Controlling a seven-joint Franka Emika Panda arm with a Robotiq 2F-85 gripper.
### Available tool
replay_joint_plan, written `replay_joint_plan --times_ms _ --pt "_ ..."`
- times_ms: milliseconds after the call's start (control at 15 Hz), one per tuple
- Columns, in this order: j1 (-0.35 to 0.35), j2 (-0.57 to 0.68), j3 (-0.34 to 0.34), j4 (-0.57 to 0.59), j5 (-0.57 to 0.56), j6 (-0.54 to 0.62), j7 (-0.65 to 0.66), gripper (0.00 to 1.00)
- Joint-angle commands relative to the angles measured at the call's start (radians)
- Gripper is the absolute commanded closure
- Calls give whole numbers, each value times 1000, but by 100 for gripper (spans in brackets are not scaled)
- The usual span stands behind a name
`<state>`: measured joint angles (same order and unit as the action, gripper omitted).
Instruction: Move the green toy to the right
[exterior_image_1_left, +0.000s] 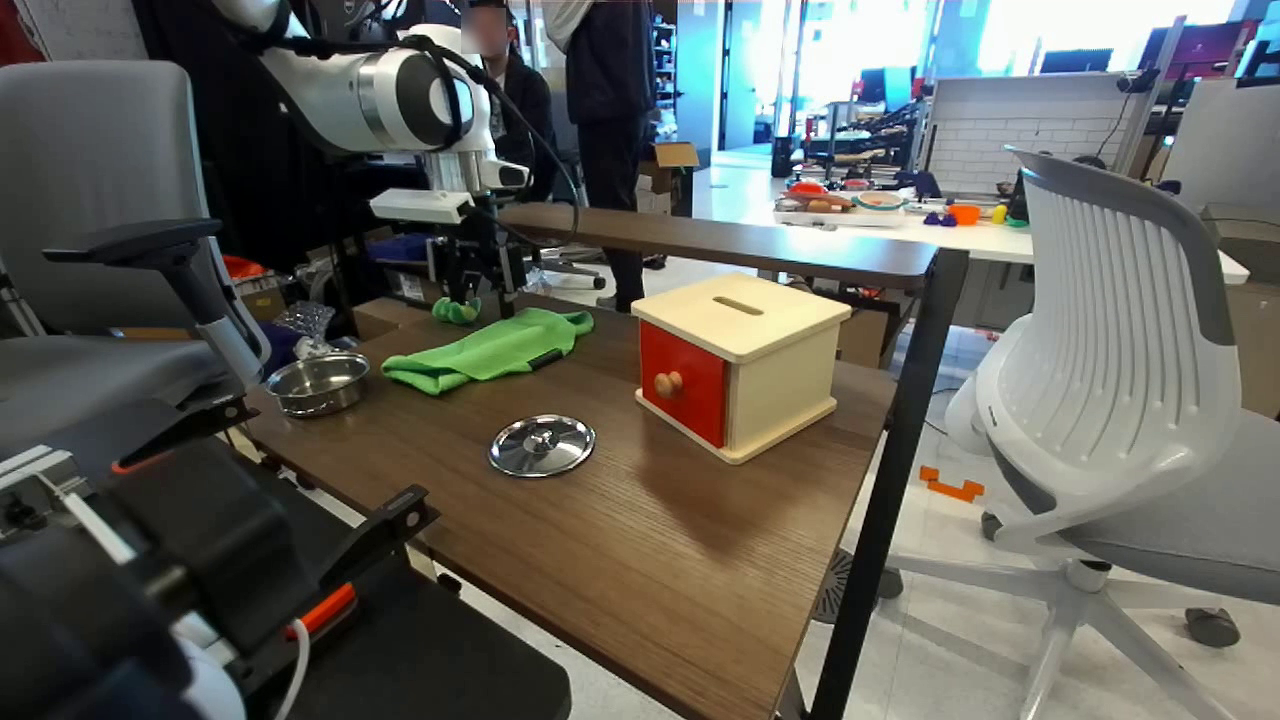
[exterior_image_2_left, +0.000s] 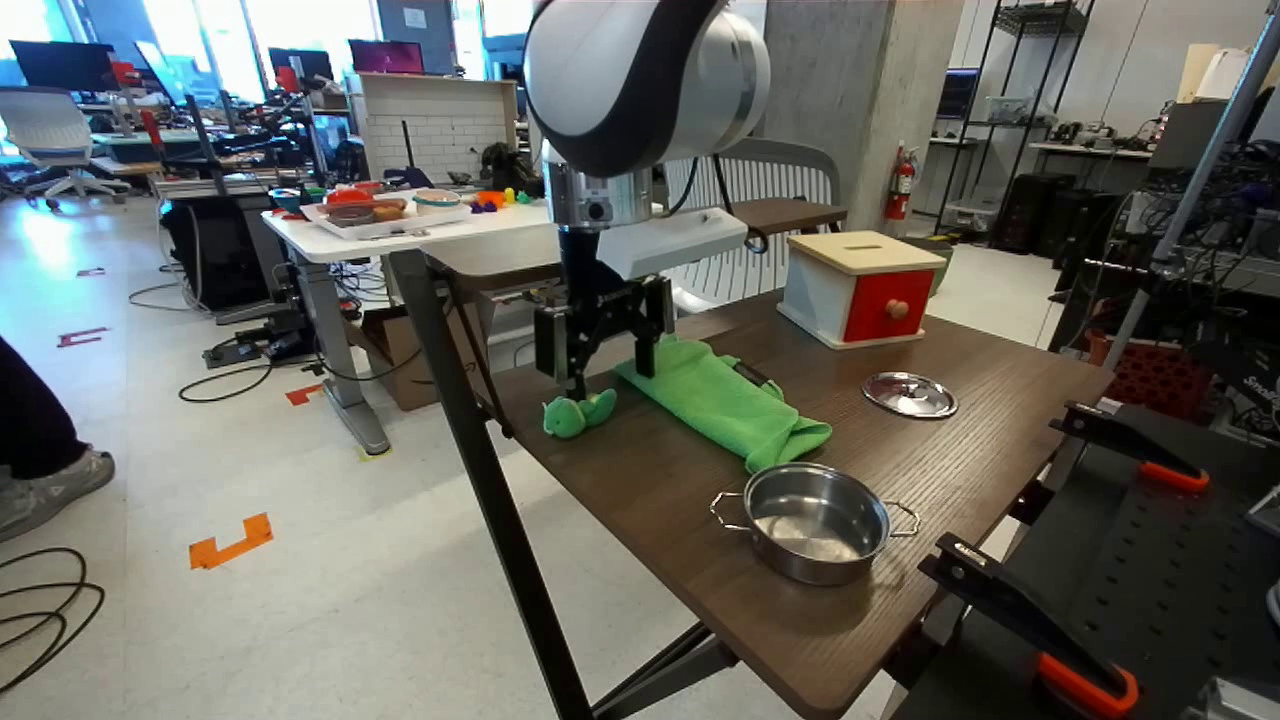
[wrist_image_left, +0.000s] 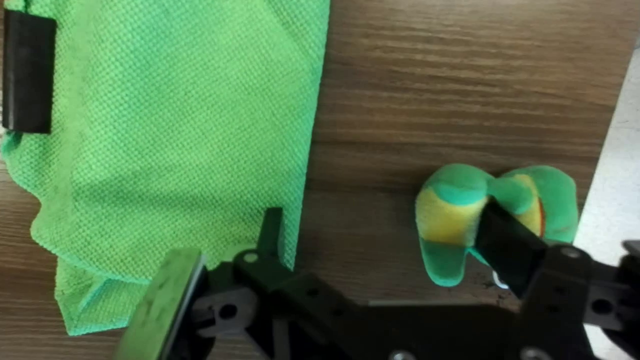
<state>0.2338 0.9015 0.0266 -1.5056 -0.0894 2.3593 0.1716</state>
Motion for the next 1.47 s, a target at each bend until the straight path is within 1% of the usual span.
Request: replay_joint_plan --times_ms 0,400,533,600,733,800,1000,1200,1400 --pt "-7 43 5 72 6 -47 -21 33" --pt "-4 56 -1 105 1 -71 -15 81" --pt "-6 54 0 108 3 -73 -17 94" --pt "-7 52 0 107 4 -73 -17 99" --pt "-12 47 -1 105 6 -77 -18 100" --pt "-15 42 -1 98 8 -75 -19 99" --pt "-22 3 0 43 5 -42 -23 98" --pt "-33 -70 0 -63 2 1 -34 98" --pt "-52 -182 -4 -226 1 46 -39 98"
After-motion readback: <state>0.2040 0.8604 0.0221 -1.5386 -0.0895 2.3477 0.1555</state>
